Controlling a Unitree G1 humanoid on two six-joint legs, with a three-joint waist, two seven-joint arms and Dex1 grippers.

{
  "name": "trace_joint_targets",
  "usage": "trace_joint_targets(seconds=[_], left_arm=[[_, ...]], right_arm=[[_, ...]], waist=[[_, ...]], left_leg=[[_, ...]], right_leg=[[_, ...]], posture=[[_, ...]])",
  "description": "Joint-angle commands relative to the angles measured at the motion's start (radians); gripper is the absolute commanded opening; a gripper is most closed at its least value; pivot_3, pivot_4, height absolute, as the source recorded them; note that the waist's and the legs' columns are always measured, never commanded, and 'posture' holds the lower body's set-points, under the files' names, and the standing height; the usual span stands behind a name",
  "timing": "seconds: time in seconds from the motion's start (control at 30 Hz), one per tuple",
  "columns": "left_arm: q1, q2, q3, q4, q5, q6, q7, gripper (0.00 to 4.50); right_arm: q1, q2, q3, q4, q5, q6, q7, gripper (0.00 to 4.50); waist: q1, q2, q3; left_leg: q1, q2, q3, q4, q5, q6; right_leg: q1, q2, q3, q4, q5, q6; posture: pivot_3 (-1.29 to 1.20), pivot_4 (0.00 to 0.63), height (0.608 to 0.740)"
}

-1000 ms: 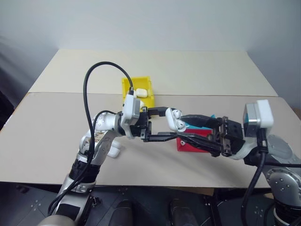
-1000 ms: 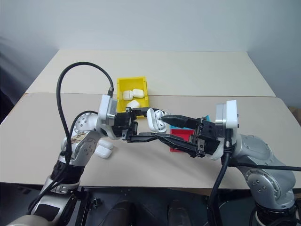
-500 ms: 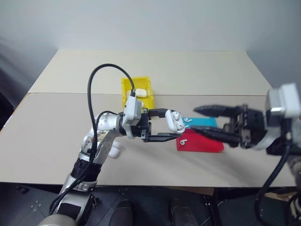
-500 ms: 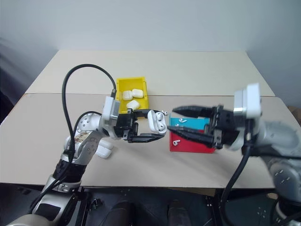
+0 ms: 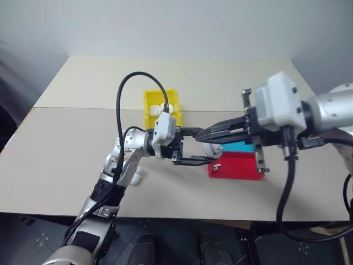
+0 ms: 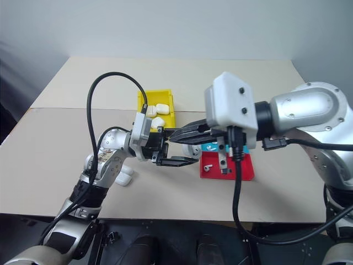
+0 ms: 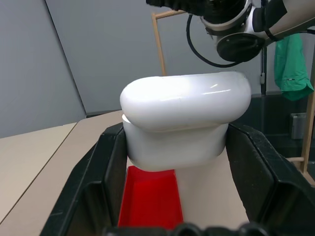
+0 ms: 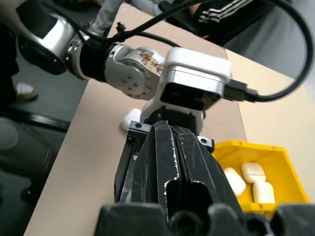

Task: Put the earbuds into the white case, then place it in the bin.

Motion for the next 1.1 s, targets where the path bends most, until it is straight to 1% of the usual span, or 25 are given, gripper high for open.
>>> trace_joint_targets(seconds=[0.03,0.23,0.47,0.7,0.77,0.87,0.93,1.0,1.03,1.1], left_arm=[[-0.006,-0.001,0.004,-0.034,0.003,-0.014,0.005,2.74],[0.011,0.005,0.007,-0.067,-0.003,-0.007,0.019,2.74],[0.027,0.015,0.011,-0.090,-0.010,-0.002,0.023,2.74],[0.022,0.017,0.015,-0.084,-0.011,-0.004,0.024,2.74],[0.025,0.016,0.017,-0.084,-0.010,-0.007,0.025,2.74],[0.037,0.019,0.023,-0.093,-0.009,-0.006,0.030,2.74],[0.048,0.023,0.033,-0.109,-0.015,0.002,0.047,2.74],[0.056,0.023,0.064,-0.136,-0.018,0.018,0.109,2.74],[0.059,0.025,0.079,-0.153,-0.012,0.032,0.149,2.74],[0.057,0.026,0.105,-0.190,0.033,0.062,0.267,2.74]], right_arm=[[-0.024,0.027,0.029,-0.009,-0.069,-0.041,0.032,0.01],[0.000,0.041,0.082,-0.006,-0.206,-0.136,0.114,0.01],[0.039,-0.006,0.121,0.040,-0.379,-0.241,0.187,0.01],[0.077,-0.016,0.091,0.066,-0.414,-0.285,0.220,0.01],[0.074,-0.001,0.048,0.066,-0.361,-0.267,0.213,0.01],[0.038,0.040,-0.058,0.078,-0.222,-0.172,0.160,0.01],[0.026,0.055,-0.123,0.085,-0.162,-0.130,0.127,0.01],[0.053,0.053,-0.203,0.088,-0.133,-0.122,0.093,0.01],[0.078,0.044,-0.228,0.081,-0.144,-0.126,0.076,0.01],[0.143,0.032,-0.275,0.062,-0.153,-0.104,0.027,0.01]], waist=[[0.000,0.000,0.000],[0.001,0.000,0.000],[0.001,0.000,0.000],[0.001,0.000,0.000],[0.001,0.000,0.000],[0.001,0.000,0.000],[0.001,0.000,0.000],[0.001,0.000,0.000],[0.002,0.000,0.000],[0.003,0.000,0.000]], left_leg=[[0.000,0.000,0.000,0.000,0.000,0.000],[0.000,0.000,0.000,0.000,0.000,0.000],[0.000,0.000,0.000,0.000,0.000,0.000],[0.001,0.000,0.000,0.000,0.000,0.000],[0.001,0.000,0.000,0.000,0.000,0.000],[0.001,0.000,0.000,0.000,0.000,0.000],[0.001,0.000,0.000,0.000,0.000,0.000],[0.001,0.000,0.000,0.000,0.000,0.000],[0.001,0.000,0.000,0.000,0.000,0.000],[0.000,0.000,0.000,0.000,0.000,0.000]], right_leg=[[0.000,0.000,0.000,0.000,0.000,0.000],[0.000,0.000,0.000,0.000,0.000,0.000],[0.000,0.000,0.000,0.001,0.000,0.000],[0.000,0.000,0.000,0.001,0.000,0.000],[0.000,0.000,0.000,0.001,0.000,0.000],[0.000,0.000,0.000,0.001,0.000,0.000],[0.001,0.000,0.000,0.001,0.000,0.000],[0.000,0.000,0.000,0.001,0.000,0.000],[0.000,0.000,0.000,0.001,0.000,0.000],[0.001,0.000,0.000,0.000,0.000,0.000]], posture=[[0.00,0.150,0.740],[0.00,0.150,0.740],[0.00,0.150,0.740],[0.00,0.150,0.740],[0.00,0.150,0.740],[0.00,0.150,0.740],[0.00,0.150,0.740],[0.00,0.150,0.740],[0.00,0.150,0.740],[0.00,0.150,0.740]])
